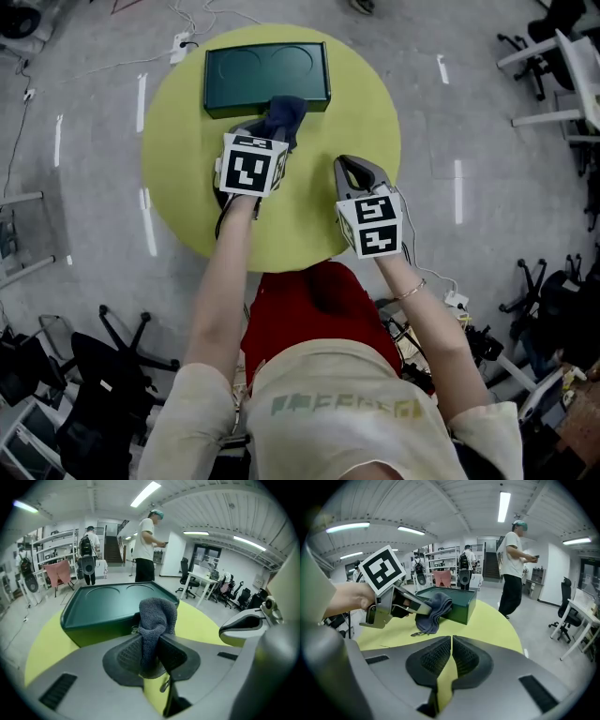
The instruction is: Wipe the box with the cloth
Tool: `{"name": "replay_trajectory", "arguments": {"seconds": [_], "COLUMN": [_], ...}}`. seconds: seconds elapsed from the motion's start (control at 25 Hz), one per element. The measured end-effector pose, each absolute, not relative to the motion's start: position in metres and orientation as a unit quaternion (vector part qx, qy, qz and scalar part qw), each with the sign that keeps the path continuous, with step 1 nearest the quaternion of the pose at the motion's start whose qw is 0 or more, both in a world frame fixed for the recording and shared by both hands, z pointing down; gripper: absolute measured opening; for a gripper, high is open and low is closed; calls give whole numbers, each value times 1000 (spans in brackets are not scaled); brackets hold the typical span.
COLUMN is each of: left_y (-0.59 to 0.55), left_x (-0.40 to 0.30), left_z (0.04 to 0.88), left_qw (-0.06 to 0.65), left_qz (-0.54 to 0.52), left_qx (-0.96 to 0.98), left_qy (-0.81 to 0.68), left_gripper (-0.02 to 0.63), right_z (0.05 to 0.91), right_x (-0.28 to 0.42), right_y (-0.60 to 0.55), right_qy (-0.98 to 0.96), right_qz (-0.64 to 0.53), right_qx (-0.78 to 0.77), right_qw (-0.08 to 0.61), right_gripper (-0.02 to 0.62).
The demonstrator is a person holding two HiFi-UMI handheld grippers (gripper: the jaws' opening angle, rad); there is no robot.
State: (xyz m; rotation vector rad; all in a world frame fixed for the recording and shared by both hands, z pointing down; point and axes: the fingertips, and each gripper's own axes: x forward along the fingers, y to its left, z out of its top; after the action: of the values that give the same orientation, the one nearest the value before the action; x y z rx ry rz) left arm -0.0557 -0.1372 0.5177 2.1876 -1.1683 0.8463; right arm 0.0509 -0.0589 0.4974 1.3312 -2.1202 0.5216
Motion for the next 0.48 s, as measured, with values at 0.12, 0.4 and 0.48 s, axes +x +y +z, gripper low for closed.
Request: {"name": "replay_trajectory", "arguments": {"seconds": [0.12,0.4,0.48], "left_y": [-140,-142,-143], "left_x": [-84,-145,-165], "left_z": [517,514,513], "left_qw": [264,279,282], "left_qz": [306,299,296], "left_qx": [796,772,765], "left_qy": [-451,-487,-497], "left_gripper": [92,92,92], "right_z": [500,503,502], "right_x": [33,-9,-23], "right_y": [-66,-77,-82], "right_qy": [-803,-820,-825], "right_qz": [189,175,170], "right_qx": [482,448,440], "right_qw": [294,309,310], "right_gripper": [38,40,40]}}
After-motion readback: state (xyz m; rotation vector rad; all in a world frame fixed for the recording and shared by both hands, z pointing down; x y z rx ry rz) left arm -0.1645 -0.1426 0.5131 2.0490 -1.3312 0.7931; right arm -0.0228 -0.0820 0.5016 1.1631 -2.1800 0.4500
